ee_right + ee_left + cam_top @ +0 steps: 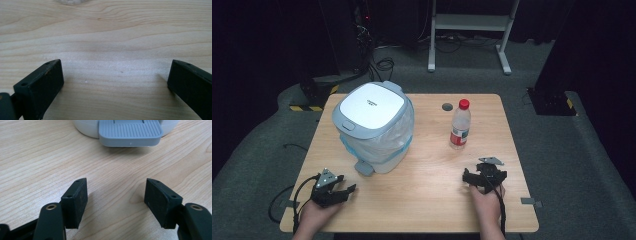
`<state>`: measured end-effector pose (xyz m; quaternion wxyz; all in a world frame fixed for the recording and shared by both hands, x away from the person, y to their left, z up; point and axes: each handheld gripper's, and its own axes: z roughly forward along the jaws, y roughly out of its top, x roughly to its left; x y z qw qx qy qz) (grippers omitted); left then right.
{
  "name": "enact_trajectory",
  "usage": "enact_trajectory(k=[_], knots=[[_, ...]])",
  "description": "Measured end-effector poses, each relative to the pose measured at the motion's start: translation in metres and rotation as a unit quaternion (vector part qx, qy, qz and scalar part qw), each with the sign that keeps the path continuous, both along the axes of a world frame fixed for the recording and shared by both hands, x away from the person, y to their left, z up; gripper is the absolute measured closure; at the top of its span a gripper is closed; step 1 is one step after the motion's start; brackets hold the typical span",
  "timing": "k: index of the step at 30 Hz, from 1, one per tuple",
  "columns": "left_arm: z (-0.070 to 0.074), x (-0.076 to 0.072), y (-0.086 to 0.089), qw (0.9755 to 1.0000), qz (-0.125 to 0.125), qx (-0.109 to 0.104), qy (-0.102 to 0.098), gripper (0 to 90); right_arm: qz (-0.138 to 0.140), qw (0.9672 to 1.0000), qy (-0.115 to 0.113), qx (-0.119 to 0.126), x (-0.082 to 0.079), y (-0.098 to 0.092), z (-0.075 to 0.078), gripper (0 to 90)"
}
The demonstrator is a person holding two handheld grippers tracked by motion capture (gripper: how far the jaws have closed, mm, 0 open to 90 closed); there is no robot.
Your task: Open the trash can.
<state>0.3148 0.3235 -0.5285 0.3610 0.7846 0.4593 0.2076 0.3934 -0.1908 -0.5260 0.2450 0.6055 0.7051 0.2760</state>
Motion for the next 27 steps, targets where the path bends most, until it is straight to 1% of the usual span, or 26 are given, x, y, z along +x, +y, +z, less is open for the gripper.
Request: enact_trajectory(k=[3,4,6,7,8,10,13,15,16,17,18,19,20,21,22,23,26,27], knots=[[0.000,0.000,0.000,1.0000,0.003,0.000,-0.002,36.9,0.006,1.0000,0.000,0.002,-0.001,-0.001,0.000,0.4],[0.000,0.000,0.001,1.0000,0.004,0.001,-0.002,39.1,0.010,0.9999,-0.006,0.000,-0.002,-0.001,0.000,5.4],[0.000,0.000,0.001,0.9999,0.011,-0.002,-0.003,40.1,0.015,0.9999,-0.008,-0.001,-0.003,-0.001,0.001,6.9],[0.000,0.000,0.001,0.9999,0.015,-0.002,-0.003,43.5,0.018,0.9998,-0.009,0.001,-0.003,-0.001,0.001,9.6],[0.000,0.000,0.001,0.9998,0.018,-0.003,-0.004,43.5,0.018,0.9998,-0.009,0.001,-0.003,-0.001,0.001,9.6],[0.000,-0.001,0.001,0.9998,0.020,-0.002,-0.004,44.4,0.017,0.9998,-0.012,-0.001,-0.005,-0.001,0.003,17.7],[0.000,-0.001,0.001,0.9996,0.026,-0.004,-0.006,49.0,0.022,0.9995,-0.019,-0.008,-0.008,0.001,0.005,24.6],[0.000,-0.001,0.001,0.9997,0.025,-0.003,-0.006,49.7,0.030,0.9992,-0.024,-0.001,-0.011,0.003,0.007,30.7],[0.000,-0.001,0.001,0.9997,0.025,-0.003,-0.007,51.5,0.043,0.9985,-0.034,0.006,-0.015,0.007,0.009,39.0],[0.000,-0.001,0.001,0.9997,0.025,-0.003,-0.007,52.4,0.043,0.9985,-0.034,0.006,-0.015,0.007,0.009,39.0],[0.000,-0.002,0.001,0.9997,0.024,-0.002,-0.007,52.4,0.045,0.9984,-0.035,0.007,-0.016,0.008,0.009,41.2],[0.001,-0.002,0.001,0.9997,0.023,0.000,-0.008,54.1,0.049,0.9980,-0.038,0.009,-0.017,0.010,0.010,44.6],[0.000,-0.003,0.000,0.9996,0.026,-0.004,-0.008,56.5,0.048,0.9979,-0.043,0.005,-0.021,0.014,0.011,52.2],[0.000,-0.003,0.000,0.9996,0.026,-0.004,-0.008,57.3,0.048,0.9979,-0.043,0.005,-0.021,0.014,0.011,52.2],[0.000,-0.003,0.001,0.9996,0.026,-0.005,-0.008,58.6,0.049,0.9977,-0.044,0.013,-0.024,0.016,0.011,56.6],[0.001,-0.003,0.002,0.9996,0.026,-0.004,-0.007,59.8,0.052,0.9975,-0.044,0.016,-0.024,0.018,0.011,57.5],[0.001,-0.002,0.005,0.9992,0.031,-0.026,0.000,61.9,0.059,0.9970,-0.047,0.013,-0.025,0.021,0.012,58.9],[0.001,-0.001,0.006,0.9993,0.027,-0.027,0.000,64.3,0.065,0.9965,-0.051,0.010,-0.026,0.023,0.013,59.0]])
